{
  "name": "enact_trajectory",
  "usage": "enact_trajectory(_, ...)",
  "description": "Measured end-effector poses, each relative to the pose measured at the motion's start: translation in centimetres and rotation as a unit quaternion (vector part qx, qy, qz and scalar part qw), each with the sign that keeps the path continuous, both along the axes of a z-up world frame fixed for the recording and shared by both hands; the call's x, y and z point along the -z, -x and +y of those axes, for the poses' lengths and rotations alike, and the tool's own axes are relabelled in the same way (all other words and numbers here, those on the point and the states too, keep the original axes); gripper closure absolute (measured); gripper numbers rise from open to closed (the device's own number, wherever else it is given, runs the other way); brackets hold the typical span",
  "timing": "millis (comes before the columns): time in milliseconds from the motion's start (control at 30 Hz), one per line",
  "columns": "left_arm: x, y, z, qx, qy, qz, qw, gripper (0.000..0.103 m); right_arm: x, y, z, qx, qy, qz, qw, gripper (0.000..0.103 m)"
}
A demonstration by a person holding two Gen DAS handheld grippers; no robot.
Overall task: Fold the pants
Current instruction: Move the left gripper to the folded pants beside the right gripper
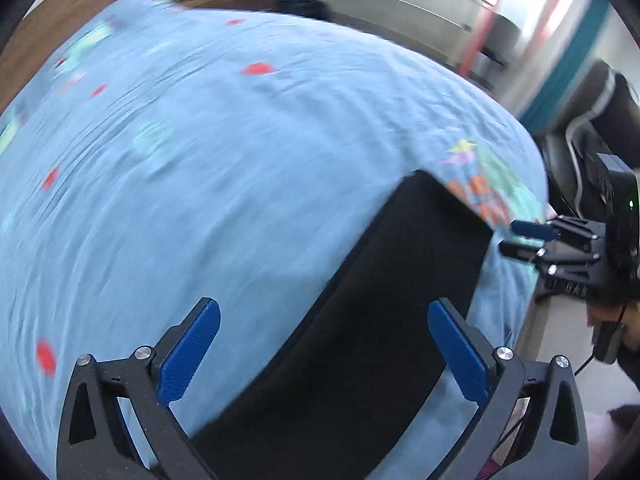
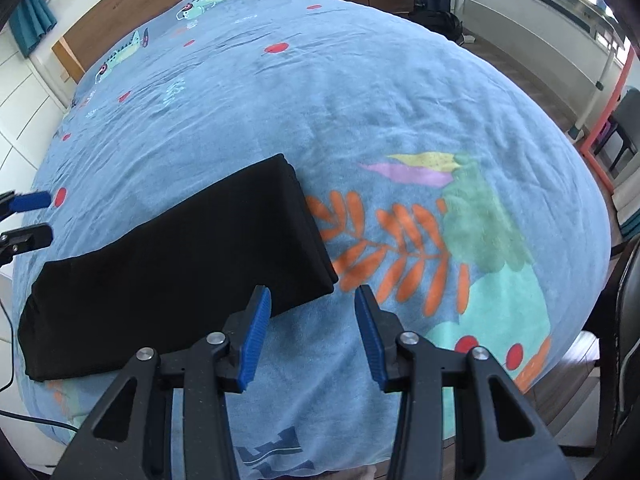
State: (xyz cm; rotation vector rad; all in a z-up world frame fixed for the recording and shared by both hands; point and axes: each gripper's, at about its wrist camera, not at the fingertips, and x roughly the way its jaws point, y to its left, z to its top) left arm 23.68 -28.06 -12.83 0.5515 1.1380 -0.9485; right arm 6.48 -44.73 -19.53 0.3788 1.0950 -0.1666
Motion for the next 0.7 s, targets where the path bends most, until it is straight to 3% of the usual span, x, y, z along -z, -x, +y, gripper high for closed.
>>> enact_trajectory(167, 3.0, -1.3, -7.2, 0.097, -0.019, 0.001, 0.9951, 0.001, 0.8, 0.5, -0.8, 0.052, -0.036, -0.020, 0.998, 0.070)
enact_trajectory(367, 6.4, -2.2, -13.2, 0.168, -0.043, 0.052, 0.9834, 0.001, 2.5, -0.1, -2.1, 0.082, -0.076, -0.028, 0.993, 0.070)
enact_trajectory(533, 8.3, -2.0, -15.7, 0.219, -0.077, 0.073, 0.9699, 0.001, 3.6, -0.4, -3.1, 0.092, -0.110, -0.034, 0.989, 0.070)
enact_trajectory(700, 9.7, -2.6, -16.1, 0.238, -0.096, 0.102, 0.9611, 0.001, 4.3, -1.3, -2.8, 0.069, -0.126, -0.029, 0.989, 0.071)
